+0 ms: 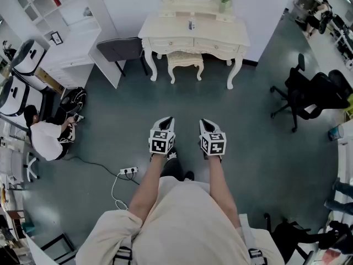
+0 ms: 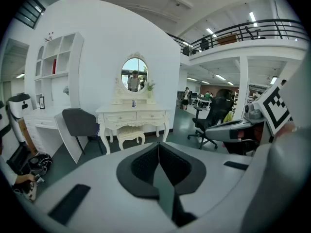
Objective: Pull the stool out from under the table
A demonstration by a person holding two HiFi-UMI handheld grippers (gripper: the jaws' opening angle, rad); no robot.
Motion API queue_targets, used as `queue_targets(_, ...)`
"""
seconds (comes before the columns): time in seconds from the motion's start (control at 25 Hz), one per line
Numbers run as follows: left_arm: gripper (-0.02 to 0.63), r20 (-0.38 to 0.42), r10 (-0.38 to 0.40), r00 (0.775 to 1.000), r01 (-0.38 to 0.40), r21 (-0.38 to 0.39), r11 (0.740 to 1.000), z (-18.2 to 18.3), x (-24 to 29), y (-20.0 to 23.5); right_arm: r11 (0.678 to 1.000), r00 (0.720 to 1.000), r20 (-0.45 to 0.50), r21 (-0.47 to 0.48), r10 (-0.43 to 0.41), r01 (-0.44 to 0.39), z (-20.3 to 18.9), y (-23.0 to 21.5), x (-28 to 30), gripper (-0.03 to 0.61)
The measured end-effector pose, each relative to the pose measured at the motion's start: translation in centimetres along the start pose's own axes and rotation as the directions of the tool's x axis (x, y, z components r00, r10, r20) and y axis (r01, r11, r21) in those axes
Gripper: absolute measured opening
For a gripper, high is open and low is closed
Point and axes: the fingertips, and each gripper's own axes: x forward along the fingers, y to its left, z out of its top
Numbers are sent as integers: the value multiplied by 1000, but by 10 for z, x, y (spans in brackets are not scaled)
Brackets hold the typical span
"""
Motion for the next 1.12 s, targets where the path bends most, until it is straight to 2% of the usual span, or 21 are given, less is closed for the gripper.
queue_targets(0.32,15,-23,-17,1000,16,-51,999,2,34,13,1000,1000,-19,-7,-10,10,16,-21,26,43)
queue_targets(0.64,15,20,-27,999,30,-183,983,44,114,54,999,1000,-26,52,-8,10,53,-72,83,43)
queue_targets(0.84,15,13,-19,1000,21,-184,983,66,166,86,994,999,-33,104,-17,21,80,-102,133,43)
queue_targets(1.12,14,3,-9,1000,10,-200,980,88,226,140,993,996,-85,114,-26,36,108,-125,198,43)
